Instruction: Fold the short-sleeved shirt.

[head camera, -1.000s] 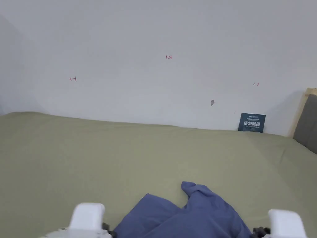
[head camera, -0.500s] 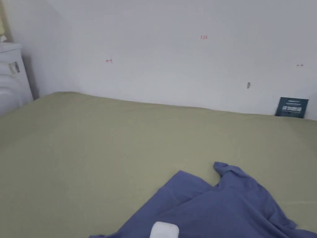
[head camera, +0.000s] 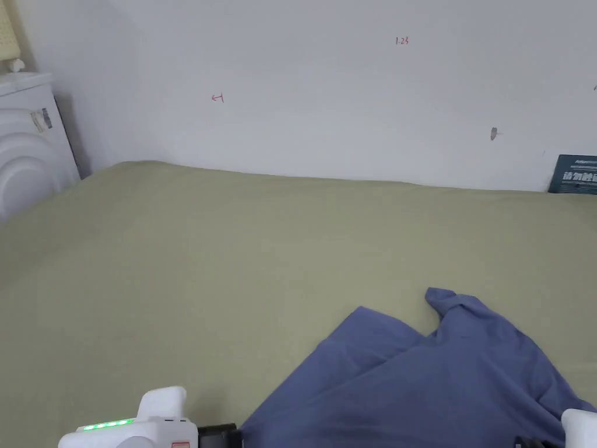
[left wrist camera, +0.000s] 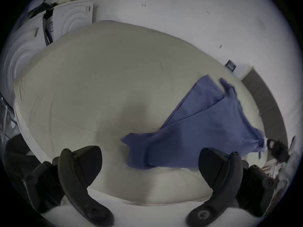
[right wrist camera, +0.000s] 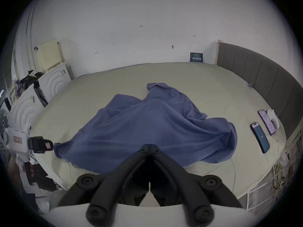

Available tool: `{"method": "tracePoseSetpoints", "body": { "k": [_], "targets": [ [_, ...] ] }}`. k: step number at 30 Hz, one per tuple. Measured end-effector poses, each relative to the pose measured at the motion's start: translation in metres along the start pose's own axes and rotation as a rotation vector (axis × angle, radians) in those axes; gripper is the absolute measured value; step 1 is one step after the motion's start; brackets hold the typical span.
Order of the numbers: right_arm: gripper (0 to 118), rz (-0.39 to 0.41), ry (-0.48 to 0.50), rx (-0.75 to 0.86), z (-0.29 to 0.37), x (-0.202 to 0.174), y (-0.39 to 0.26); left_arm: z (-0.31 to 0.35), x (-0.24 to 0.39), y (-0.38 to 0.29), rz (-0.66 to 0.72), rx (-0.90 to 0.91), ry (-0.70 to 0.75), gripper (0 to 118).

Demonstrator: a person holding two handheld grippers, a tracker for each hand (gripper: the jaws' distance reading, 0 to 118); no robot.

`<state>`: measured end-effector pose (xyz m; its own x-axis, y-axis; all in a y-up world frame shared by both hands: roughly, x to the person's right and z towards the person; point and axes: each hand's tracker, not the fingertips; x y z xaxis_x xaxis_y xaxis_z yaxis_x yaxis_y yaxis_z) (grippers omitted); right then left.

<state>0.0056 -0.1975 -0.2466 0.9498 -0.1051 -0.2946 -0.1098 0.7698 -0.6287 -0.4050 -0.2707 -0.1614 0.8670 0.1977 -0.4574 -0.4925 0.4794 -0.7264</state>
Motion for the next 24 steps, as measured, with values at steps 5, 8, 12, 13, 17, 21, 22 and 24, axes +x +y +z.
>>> {"method": "tracePoseSetpoints", "body": {
  "k": [5,8,12,13,17,21,22,24],
  "targets": [
    [1,0.026,0.017,-0.025,-0.017,0.013,0.021,-0.019,0.027,-0.007,-0.160,-0.071,0.059,46],
    [1,0.059,0.036,-0.028,-0.040,0.031,0.057,-0.012,0.029,-0.008,-0.112,-0.006,0.023,8],
    [9,0.162,0.078,-0.083,-0.101,0.056,0.137,-0.012,0.028,-0.008,-0.106,-0.033,0.012,8],
    [26,0.192,0.094,-0.111,-0.128,0.068,0.160,-0.013,0.027,-0.008,-0.104,-0.038,0.008,8],
    [77,0.330,0.085,-0.289,-0.213,0.085,0.227,-0.016,0.023,-0.004,-0.080,-0.040,0.016,8],
    [77,0.394,0.158,-0.397,-0.272,0.091,0.243,-0.020,0.017,-0.001,-0.058,-0.062,0.007,8],
    [77,0.409,0.174,-0.433,-0.286,0.093,0.243,-0.021,0.016,0.000,-0.048,-0.065,0.003,8],
    [77,0.424,0.144,-0.505,-0.307,0.100,0.232,-0.022,0.020,0.000,-0.032,-0.071,-0.005,8]
  ]
}}
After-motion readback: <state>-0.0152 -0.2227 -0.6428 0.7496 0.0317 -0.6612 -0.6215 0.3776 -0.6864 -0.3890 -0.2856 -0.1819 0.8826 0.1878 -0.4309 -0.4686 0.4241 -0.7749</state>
